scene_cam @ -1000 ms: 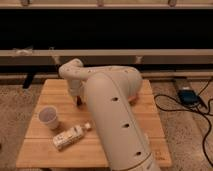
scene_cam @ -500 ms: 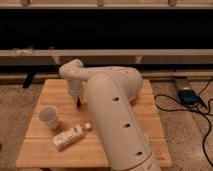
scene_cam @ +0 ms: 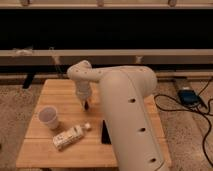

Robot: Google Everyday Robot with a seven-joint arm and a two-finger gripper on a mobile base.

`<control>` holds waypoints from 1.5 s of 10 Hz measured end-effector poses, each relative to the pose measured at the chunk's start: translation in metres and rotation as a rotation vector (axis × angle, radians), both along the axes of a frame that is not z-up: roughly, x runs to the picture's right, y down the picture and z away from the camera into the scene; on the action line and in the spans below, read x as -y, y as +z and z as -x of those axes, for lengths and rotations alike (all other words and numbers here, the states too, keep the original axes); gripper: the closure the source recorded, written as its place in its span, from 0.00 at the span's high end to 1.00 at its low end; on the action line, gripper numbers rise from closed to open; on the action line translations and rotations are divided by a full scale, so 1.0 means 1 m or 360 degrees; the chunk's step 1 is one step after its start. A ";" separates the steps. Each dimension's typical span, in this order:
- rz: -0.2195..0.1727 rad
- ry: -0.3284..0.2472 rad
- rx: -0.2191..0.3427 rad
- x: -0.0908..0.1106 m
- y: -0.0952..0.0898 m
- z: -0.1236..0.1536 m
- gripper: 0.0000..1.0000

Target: Drag the pepper across the table

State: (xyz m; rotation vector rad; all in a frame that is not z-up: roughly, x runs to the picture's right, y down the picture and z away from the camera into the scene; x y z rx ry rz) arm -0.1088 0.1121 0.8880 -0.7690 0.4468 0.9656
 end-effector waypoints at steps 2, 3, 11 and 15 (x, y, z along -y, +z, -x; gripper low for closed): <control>0.0055 -0.0003 -0.0030 -0.019 -0.007 -0.021 0.00; 0.0084 -0.0004 -0.0047 -0.029 -0.012 -0.032 0.00; 0.0000 0.0018 -0.0135 -0.033 -0.071 -0.108 0.41; -0.0236 -0.0119 0.0191 0.008 -0.120 -0.085 0.77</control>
